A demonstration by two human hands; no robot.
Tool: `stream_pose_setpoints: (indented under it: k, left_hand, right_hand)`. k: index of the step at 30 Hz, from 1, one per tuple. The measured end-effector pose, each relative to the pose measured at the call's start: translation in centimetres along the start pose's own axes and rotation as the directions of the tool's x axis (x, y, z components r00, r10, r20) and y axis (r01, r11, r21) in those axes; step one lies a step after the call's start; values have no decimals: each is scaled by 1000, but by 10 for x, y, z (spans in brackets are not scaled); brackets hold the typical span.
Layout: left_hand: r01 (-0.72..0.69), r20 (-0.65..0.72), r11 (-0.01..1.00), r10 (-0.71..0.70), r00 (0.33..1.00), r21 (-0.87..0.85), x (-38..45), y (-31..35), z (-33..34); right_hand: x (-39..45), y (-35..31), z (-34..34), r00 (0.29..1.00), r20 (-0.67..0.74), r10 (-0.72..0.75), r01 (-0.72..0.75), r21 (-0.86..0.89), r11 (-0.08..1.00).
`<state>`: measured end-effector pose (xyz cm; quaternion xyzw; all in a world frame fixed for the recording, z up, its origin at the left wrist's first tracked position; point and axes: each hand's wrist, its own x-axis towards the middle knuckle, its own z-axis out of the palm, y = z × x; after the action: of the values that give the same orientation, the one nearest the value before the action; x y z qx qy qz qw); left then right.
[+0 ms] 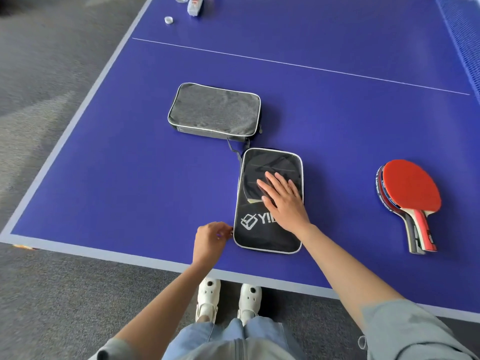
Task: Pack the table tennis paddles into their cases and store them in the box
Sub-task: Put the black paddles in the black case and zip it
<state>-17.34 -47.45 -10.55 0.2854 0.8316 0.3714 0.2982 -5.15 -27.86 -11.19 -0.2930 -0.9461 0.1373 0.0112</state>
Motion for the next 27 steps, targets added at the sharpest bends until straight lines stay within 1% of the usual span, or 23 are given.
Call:
stream_pose_setpoints:
  k: [2,4,7,8,11,13,14,16,17,18,19,22,27]
  left_hand:
    - [-36,19,997,34,999,64,9,0,-6]
    - [-63,17,992,61,998,113,20,3,-12]
    - [-86,14,981,84,996,177,44,16,-19]
    - [-60,-7,983,62,998,171,54,21,-22]
    - [94,-98,995,-92,991,23,83,35,-31]
    - [116,-91,993,-116,989,-4,94,34,-36]
    - [121,-73,993,-120,990,4,96,31,-38]
    - [114,-47,993,-112,993,41,95,22,-41]
    - [96,-32,994,-94,995,56,95,16,-41]
    - [76,-18,995,-75,997,63,94,12,-41]
    - [59,-12,996,-59,998,63,94,10,-41]
    - [48,-21,997,-46,999,62,93,6,-42]
    - [87,-34,996,-86,996,18,66,-13,-47]
  right_hand:
    - [-9,-3,0,998,-9,58,-58,-23,998]
    - [-21,-8,0,987,-12,158,-159,-45,986]
    - [-36,-20,-1,942,-36,333,-335,-93,938]
    - [-40,-26,-2,925,-41,377,-379,-99,920]
    - [-43,-46,1,888,-29,460,-460,-94,883]
    - [-37,-55,3,903,-37,428,-429,-46,902]
    - [-33,-58,5,933,-42,358,-359,-12,933]
    - [-24,-61,7,991,-32,130,-130,7,991]
    - [-20,-61,9,999,-12,37,-37,-9,999]
    - [-17,-59,11,1000,12,-11,11,-31,999]
    - [-15,-58,13,999,33,-17,19,-56,998]
    - [-13,-55,17,998,52,23,-17,-112,994]
    - [-12,-57,19,999,21,40,-37,-111,993]
